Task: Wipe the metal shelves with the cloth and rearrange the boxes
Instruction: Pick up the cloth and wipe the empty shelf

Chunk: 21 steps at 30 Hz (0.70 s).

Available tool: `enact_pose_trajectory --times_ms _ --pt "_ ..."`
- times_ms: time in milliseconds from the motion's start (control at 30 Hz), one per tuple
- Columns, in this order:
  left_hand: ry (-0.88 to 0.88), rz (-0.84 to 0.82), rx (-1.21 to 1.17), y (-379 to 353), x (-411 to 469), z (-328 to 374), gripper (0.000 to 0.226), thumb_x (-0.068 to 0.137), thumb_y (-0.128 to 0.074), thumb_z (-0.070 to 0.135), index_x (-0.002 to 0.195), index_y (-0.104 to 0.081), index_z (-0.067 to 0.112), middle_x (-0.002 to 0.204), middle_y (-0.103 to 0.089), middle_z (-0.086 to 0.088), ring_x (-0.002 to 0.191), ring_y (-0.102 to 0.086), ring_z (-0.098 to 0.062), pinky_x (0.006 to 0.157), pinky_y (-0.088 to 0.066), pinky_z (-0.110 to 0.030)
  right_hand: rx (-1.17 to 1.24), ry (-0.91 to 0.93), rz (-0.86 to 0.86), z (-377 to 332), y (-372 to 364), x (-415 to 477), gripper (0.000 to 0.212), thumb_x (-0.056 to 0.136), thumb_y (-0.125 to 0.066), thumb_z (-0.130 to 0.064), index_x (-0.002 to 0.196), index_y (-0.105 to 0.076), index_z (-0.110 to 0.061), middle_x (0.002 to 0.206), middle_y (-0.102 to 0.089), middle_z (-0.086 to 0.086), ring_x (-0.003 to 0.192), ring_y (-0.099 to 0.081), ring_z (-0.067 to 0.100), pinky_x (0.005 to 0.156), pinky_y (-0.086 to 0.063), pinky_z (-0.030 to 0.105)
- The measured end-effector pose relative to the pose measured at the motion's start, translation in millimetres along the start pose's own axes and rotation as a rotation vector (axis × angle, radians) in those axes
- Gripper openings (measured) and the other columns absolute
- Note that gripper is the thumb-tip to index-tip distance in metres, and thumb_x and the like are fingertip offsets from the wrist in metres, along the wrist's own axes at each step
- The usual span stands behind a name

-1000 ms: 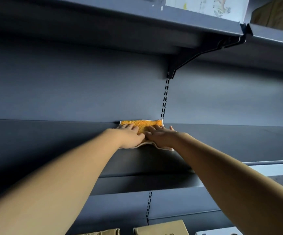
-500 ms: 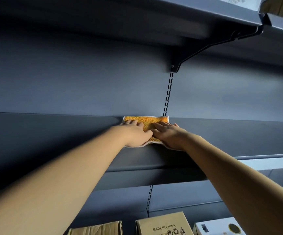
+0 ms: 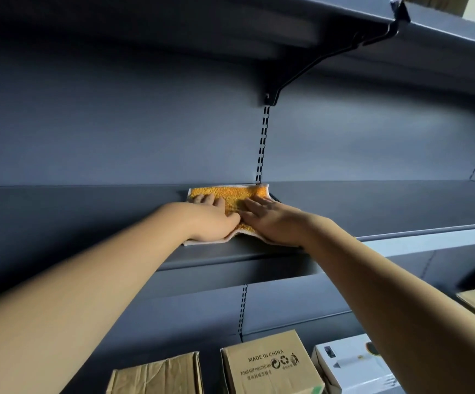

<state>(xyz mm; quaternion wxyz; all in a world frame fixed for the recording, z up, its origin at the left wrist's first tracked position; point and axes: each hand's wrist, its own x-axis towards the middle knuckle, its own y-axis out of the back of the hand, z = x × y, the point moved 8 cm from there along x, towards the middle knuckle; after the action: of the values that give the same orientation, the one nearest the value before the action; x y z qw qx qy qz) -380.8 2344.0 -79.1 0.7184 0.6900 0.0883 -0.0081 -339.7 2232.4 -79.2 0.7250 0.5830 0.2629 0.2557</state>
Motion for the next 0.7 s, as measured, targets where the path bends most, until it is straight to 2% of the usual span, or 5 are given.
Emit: enact_pose_trajectory --times_ms 200,300,467,600,700 --pt "-0.009 0.021 -0.03 -4.5 -26.3 12.0 0.069 0.104 -0.011 0.053 0.161 0.007 0.02 0.168 0.015 -0.003 0.155 0.013 -0.024 0.126 0.002 -0.048 0.183 -0.045 0.005 2.7 -2.8 -27.3 0.057 0.11 -0.013 -0.038 0.161 -0.02 -0.013 0.17 -0.006 0.014 0.157 0.0 0.034 0.126 -0.01 0.049" --pt "0.0 0.069 -0.063 -7.3 -41.2 17.8 0.068 0.104 -0.012 0.055 0.162 0.004 0.024 0.168 0.013 0.001 0.155 0.011 -0.02 0.126 0.001 -0.046 0.207 -0.012 0.076 5.4 -5.0 -37.9 0.062 0.106 -0.011 -0.053 0.16 -0.026 -0.026 0.17 -0.013 0.003 0.157 -0.004 0.026 0.126 -0.014 0.05" --pt "0.032 0.104 -0.123 -4.6 -50.2 19.6 0.066 0.103 -0.016 0.056 0.162 -0.002 0.028 0.169 0.01 0.004 0.155 0.009 -0.017 0.126 -0.002 -0.046 0.244 -0.025 0.145 9.8 9.2 -46.0 0.05 0.108 -0.021 -0.05 0.144 -0.048 -0.03 0.145 -0.053 0.006 0.133 -0.048 0.028 0.113 -0.034 0.042" --pt "0.044 0.105 -0.155 -4.1 -50.4 19.8 0.062 0.103 -0.018 0.055 0.161 -0.01 0.035 0.17 0.003 0.006 0.156 0.007 -0.017 0.126 -0.004 -0.046 0.126 -0.034 0.281 2.8 25.4 -44.8 0.035 0.106 -0.032 -0.033 0.118 -0.061 -0.019 0.115 -0.065 0.006 0.096 -0.06 0.026 0.083 -0.048 0.037" --pt "0.059 0.127 -0.18 -4.4 -45.0 18.6 0.062 0.101 -0.013 0.057 0.16 -0.013 0.038 0.17 -0.002 0.007 0.156 0.005 -0.018 0.126 -0.004 -0.045 0.305 0.095 0.291 -11.1 16.2 -36.0 0.038 0.104 -0.03 -0.029 0.126 -0.06 -0.02 0.124 -0.066 0.007 0.106 -0.061 0.027 0.094 -0.051 0.043"
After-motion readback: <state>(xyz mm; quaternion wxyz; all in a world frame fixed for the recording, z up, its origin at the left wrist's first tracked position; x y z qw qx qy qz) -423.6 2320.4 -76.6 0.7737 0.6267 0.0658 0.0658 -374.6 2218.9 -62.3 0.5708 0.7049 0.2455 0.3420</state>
